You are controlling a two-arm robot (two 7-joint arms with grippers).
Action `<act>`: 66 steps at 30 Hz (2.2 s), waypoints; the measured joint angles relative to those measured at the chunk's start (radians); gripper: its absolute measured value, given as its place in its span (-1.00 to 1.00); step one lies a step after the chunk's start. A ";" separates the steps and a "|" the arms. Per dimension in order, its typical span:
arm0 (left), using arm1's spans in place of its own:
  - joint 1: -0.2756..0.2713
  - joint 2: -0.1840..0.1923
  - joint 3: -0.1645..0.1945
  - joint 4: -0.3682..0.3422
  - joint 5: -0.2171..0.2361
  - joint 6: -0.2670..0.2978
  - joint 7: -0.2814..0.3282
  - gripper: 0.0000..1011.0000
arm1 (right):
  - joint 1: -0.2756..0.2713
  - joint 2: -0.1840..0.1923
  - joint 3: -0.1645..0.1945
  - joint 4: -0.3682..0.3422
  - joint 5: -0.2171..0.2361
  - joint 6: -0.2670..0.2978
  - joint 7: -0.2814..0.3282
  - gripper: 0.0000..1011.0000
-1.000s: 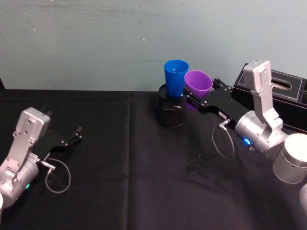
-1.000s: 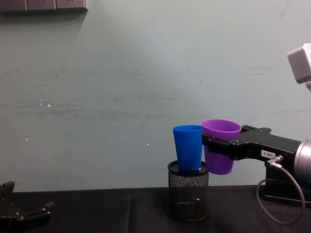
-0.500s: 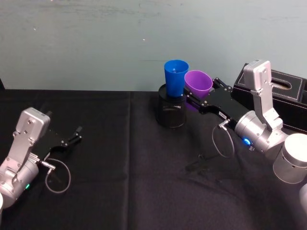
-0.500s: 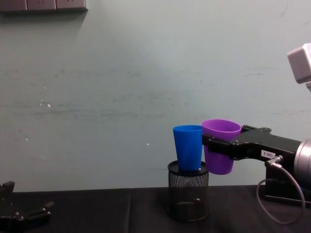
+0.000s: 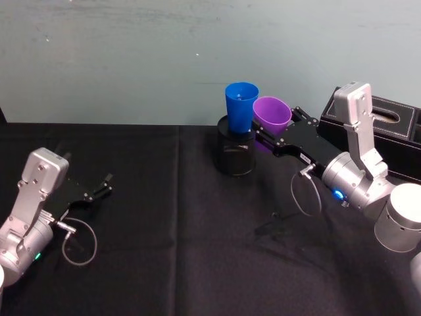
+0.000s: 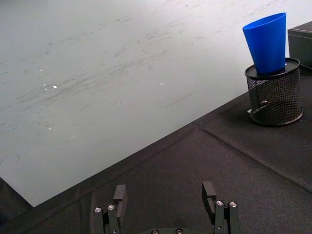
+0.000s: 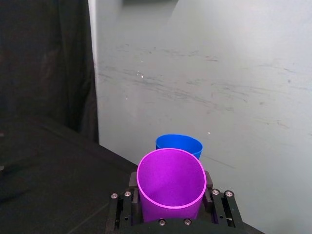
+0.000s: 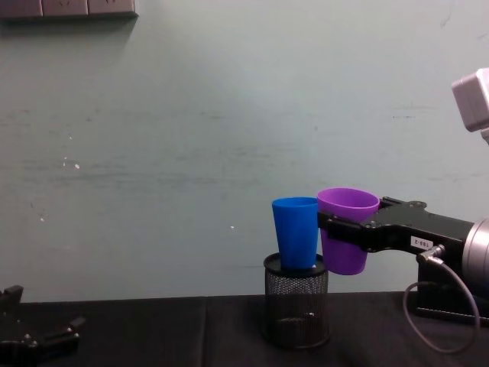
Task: Pick up one cup with a gripper and tap it against the other cup.
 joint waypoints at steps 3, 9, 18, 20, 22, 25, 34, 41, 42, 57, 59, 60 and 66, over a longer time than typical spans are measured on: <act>0.000 0.000 0.000 0.000 0.000 0.000 0.000 1.00 | 0.000 0.000 0.000 0.000 0.000 0.000 0.000 0.45; 0.000 0.000 0.000 0.000 0.000 0.000 0.000 1.00 | -0.020 0.016 0.006 -0.036 0.010 0.028 -0.007 0.45; 0.000 0.000 0.000 0.000 0.000 0.000 0.000 1.00 | -0.068 0.047 0.027 -0.113 0.059 0.090 -0.006 0.45; 0.000 0.000 0.000 0.000 0.000 0.000 0.000 1.00 | -0.083 0.055 0.032 -0.134 0.078 0.108 -0.001 0.45; 0.000 0.000 0.000 0.000 0.000 0.000 0.000 1.00 | -0.093 0.061 0.034 -0.147 0.089 0.117 0.003 0.45; 0.000 0.000 0.000 0.000 0.000 0.000 0.000 1.00 | -0.112 0.078 0.034 -0.175 0.106 0.132 0.008 0.45; 0.000 0.000 0.000 0.000 0.000 0.000 0.000 1.00 | -0.180 0.125 0.034 -0.257 0.139 0.158 0.008 0.45; 0.000 0.000 0.000 0.000 0.000 0.000 0.000 1.00 | -0.223 0.149 0.028 -0.296 0.145 0.157 -0.003 0.45; 0.000 0.000 0.000 0.000 0.000 0.000 0.000 1.00 | -0.227 0.151 0.028 -0.299 0.145 0.157 -0.003 0.45; 0.000 0.000 0.000 0.000 0.000 0.000 0.000 1.00 | -0.271 0.161 0.003 -0.303 0.151 0.153 -0.012 0.45; 0.000 0.000 0.000 0.000 0.000 0.000 0.000 1.00 | -0.272 0.160 0.001 -0.302 0.149 0.153 -0.013 0.45; 0.000 0.000 0.000 0.000 0.000 0.000 0.000 1.00 | -0.273 0.160 -0.001 -0.301 0.145 0.151 -0.014 0.45; 0.000 0.000 0.000 0.000 0.000 0.000 0.000 1.00 | -0.274 0.161 -0.004 -0.300 0.143 0.148 -0.014 0.45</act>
